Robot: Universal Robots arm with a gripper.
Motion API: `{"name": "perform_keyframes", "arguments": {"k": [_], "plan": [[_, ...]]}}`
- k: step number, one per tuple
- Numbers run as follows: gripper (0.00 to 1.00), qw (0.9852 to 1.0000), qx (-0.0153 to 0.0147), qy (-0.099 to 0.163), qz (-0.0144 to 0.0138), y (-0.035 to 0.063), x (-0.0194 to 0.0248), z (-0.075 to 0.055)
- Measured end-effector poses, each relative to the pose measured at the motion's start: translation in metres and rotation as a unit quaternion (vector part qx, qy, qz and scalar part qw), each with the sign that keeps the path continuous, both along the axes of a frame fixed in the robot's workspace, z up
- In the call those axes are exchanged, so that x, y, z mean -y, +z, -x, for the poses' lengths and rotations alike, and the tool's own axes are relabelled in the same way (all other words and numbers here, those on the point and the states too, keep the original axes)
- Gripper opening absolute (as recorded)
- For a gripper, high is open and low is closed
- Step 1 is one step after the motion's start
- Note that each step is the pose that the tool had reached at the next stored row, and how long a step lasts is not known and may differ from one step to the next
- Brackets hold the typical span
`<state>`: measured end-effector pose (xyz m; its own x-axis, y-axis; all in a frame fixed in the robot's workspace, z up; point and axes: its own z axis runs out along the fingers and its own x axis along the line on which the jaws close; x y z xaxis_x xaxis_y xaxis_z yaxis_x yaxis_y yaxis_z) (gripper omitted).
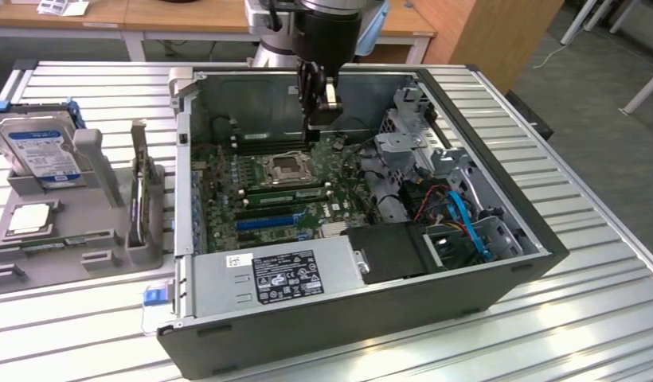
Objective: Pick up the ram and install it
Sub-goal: 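Press down the ram until it locks into place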
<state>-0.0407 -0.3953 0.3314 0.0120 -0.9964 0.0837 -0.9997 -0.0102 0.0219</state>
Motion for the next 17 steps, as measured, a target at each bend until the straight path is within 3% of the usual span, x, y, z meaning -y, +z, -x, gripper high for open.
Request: {"name": "perform_keyframes", "arguments": {"k": [17], "plan": [[0.11, 1.0000, 0.0000, -0.001, 0.0000, 0.0000, 0.0000, 0.0001]]}}
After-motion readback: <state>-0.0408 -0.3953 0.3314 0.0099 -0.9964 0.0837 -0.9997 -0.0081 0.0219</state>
